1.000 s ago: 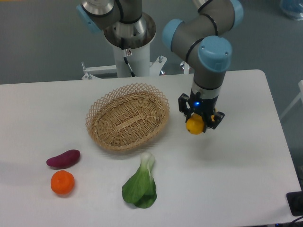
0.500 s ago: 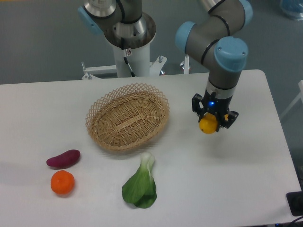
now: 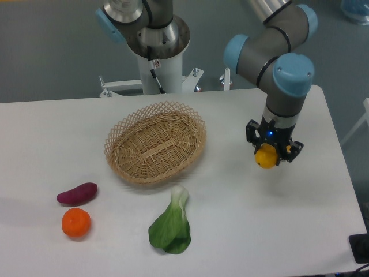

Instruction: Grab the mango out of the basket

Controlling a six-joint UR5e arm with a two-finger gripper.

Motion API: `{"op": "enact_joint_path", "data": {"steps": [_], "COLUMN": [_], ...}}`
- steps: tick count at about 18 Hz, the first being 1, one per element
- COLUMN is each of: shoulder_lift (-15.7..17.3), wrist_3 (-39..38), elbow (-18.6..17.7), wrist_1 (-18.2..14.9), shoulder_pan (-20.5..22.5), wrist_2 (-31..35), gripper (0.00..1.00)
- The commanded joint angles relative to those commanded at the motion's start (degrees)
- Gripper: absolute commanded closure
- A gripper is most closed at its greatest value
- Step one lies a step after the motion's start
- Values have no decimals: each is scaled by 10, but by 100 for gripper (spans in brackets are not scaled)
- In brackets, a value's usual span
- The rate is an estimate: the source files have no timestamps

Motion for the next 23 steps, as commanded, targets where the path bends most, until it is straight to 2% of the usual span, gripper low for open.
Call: {"op": "enact_joint_path", "data": {"steps": [16, 23], "shoulder_lift": [-24, -26], "wrist_3": [42, 42], "elbow": [33, 33], "wrist_1": [-1, -1], "shoulder_pan": [7, 8], "wrist_2": [3, 3], "gripper": [58, 58]}}
